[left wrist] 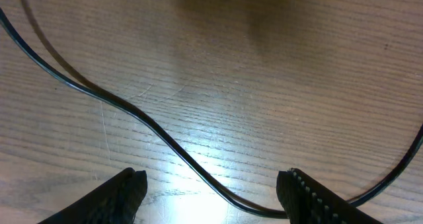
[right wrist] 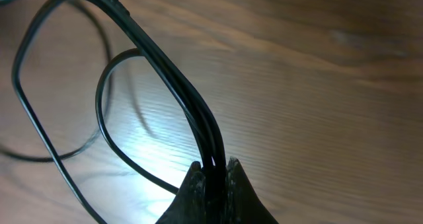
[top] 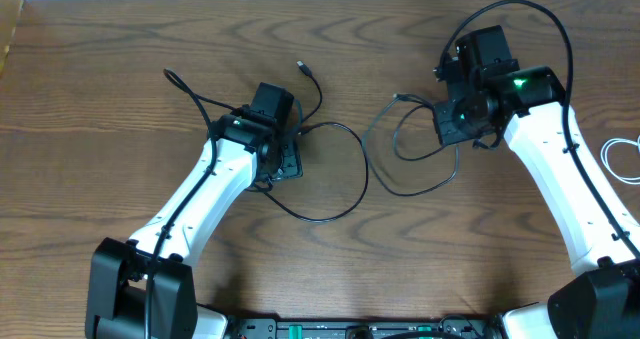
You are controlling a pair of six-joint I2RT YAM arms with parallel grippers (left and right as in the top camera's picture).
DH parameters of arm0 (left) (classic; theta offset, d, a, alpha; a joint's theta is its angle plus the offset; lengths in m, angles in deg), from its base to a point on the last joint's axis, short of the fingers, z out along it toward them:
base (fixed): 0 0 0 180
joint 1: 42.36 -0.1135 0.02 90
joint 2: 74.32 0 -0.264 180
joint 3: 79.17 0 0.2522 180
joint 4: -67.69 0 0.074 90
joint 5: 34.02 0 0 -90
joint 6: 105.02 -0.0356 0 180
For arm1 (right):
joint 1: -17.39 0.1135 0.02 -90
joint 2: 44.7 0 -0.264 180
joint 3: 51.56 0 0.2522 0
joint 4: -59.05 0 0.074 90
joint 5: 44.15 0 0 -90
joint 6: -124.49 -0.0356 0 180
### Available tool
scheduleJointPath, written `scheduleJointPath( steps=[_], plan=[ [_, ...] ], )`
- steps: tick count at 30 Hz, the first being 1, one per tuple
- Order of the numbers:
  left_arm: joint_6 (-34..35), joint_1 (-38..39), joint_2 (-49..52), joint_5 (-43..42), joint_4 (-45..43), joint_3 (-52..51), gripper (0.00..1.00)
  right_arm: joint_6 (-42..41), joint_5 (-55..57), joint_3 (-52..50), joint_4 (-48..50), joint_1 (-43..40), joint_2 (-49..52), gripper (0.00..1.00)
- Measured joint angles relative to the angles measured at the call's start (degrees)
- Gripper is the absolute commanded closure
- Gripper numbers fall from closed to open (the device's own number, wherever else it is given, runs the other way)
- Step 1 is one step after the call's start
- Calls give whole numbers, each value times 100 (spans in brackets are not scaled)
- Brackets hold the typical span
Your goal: Untangle cables
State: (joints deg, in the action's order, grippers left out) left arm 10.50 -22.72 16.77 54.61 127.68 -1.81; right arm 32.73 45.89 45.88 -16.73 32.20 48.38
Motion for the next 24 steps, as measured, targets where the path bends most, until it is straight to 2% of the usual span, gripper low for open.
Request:
scheduleJointPath(
  steps=[5, 10, 16, 22, 23, 24],
  plan=[
    [0, 0, 0, 0, 0, 0, 31, -387, 968, 0, 39, -245, 0, 99],
    [0, 0, 0, 0, 13, 0, 31, -894, 1480, 0, 192, -1139, 0, 99],
    [0, -4, 0, -2, 31, 0, 31, -1429, 1591, 0, 496, -2896, 0, 99],
    [0, -4, 0, 0, 28, 0, 31, -1578, 894, 0, 905, -4441, 0, 98],
    [0, -4, 0, -2, 33, 0, 31, -1591, 706, 0, 946, -4730, 0, 83],
    [0, -4, 0, -2, 28, 0, 31, -1659, 555, 0, 973, -4970, 0, 60]
  ],
)
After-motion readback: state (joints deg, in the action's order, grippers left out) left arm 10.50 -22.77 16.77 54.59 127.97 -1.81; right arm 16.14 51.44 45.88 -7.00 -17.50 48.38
